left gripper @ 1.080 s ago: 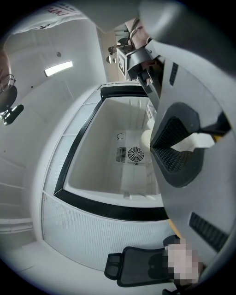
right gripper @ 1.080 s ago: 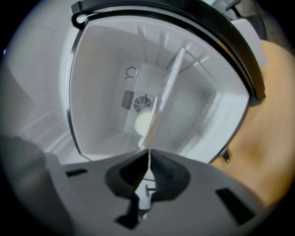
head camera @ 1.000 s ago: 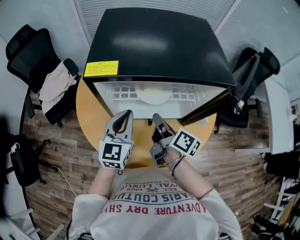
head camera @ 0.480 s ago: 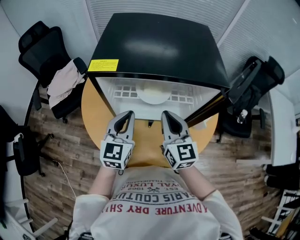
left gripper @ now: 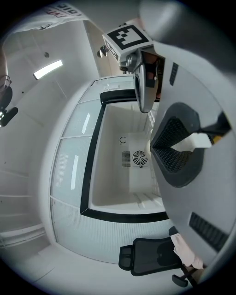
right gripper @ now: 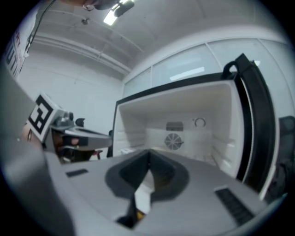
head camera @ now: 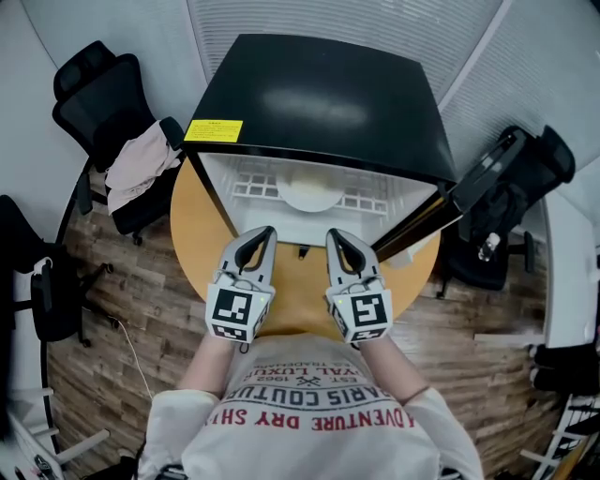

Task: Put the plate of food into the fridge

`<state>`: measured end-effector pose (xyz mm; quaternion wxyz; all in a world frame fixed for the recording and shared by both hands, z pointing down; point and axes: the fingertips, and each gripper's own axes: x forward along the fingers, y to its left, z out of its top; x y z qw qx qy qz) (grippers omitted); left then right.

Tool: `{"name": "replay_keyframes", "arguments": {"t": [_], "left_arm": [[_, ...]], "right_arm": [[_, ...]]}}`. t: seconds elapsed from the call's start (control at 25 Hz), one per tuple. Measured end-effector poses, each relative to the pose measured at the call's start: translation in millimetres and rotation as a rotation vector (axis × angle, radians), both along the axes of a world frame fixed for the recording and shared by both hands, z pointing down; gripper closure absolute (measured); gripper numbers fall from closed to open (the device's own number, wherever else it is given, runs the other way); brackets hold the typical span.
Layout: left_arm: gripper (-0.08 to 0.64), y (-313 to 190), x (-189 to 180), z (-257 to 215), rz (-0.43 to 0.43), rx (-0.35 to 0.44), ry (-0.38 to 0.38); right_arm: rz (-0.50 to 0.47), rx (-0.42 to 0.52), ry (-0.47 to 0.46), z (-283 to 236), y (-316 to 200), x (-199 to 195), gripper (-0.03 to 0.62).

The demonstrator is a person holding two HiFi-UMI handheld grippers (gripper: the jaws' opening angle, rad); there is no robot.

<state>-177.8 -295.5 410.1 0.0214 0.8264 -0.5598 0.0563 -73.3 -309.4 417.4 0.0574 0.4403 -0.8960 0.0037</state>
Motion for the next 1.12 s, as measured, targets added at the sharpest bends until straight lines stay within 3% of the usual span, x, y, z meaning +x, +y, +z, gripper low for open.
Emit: {"name": "replay_keyframes", "arguments": {"t": [0.36, 0.8, 1.12], "left_arm": [[0.534, 1.6, 0.2, -1.8, -0.001, 0.001, 0.003], [0.534, 6.8, 0.8, 4.3, -0.003, -0.020, 0.012], [0.534, 9.1, 12.9, 2.2, 0.048, -0.003, -0.026]], "right_arm": [[-0.035, 0.007, 0.024, -0.1, 7.9, -5.6, 0.565], [0.000, 0.006, 0.013, -1.9, 7.2, 6.1, 0.565], [-0.022, -0.030, -0.029, 2.0, 9.7, 1.2, 0.565]]}}
